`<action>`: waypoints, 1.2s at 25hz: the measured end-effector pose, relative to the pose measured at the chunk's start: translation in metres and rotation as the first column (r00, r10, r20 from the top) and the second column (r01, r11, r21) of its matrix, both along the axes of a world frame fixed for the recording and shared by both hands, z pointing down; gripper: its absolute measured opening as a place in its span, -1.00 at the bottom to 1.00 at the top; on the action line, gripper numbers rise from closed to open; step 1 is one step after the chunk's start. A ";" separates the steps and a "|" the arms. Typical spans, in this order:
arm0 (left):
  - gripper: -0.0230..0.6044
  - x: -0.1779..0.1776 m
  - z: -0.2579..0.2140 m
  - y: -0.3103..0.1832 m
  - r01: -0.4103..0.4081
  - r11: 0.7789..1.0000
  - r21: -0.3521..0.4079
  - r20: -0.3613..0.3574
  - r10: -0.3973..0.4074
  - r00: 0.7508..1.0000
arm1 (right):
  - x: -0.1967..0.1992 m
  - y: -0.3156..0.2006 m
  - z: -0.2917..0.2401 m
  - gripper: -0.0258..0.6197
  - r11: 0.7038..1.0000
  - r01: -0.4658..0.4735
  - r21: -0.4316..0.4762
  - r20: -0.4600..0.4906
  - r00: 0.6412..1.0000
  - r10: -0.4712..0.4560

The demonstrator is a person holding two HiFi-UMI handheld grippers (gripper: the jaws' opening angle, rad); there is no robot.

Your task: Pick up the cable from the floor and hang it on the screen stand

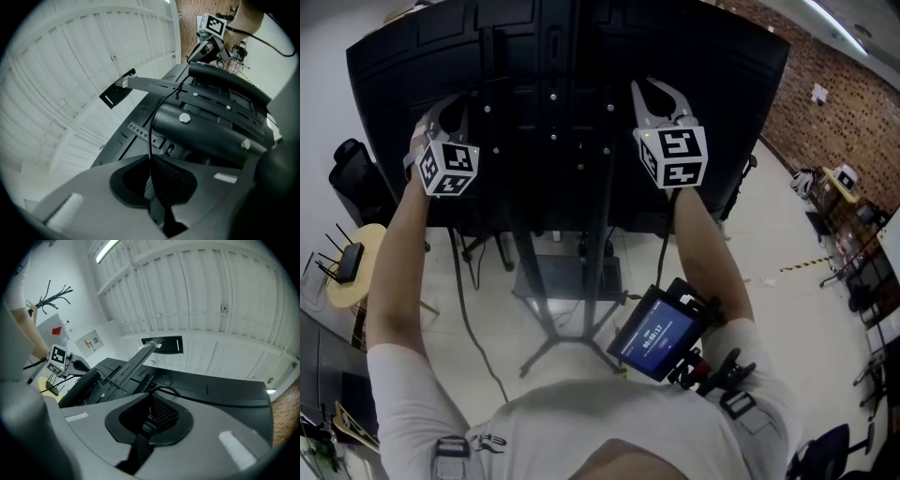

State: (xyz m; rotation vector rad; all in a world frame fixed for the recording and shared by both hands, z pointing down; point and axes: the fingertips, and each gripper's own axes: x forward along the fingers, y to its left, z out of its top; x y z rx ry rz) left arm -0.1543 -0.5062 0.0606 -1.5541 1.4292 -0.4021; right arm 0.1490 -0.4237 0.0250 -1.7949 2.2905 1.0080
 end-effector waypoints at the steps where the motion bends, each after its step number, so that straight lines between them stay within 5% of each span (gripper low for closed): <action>1: -0.88 0.001 0.000 0.001 -0.004 1.000 0.002 0.000 0.004 1.000 | 0.001 0.002 0.003 -0.83 1.000 -0.003 -0.001 -0.008 1.000 0.003; 9: -0.85 0.005 0.005 0.016 -0.062 0.998 0.014 -0.044 0.063 0.997 | 0.002 0.012 0.030 -0.83 0.999 0.030 -0.039 0.036 0.999 -0.029; 21: -0.80 0.009 0.047 0.030 -0.157 0.986 -0.059 -0.139 0.147 0.979 | 0.015 0.017 0.063 -0.81 0.981 0.189 -0.034 0.345 0.924 -0.166; 30: -0.85 -0.006 0.020 0.033 -0.134 0.991 -0.026 -0.180 0.127 0.975 | 0.013 0.024 0.076 -0.84 0.978 0.208 -0.027 0.350 0.918 -0.186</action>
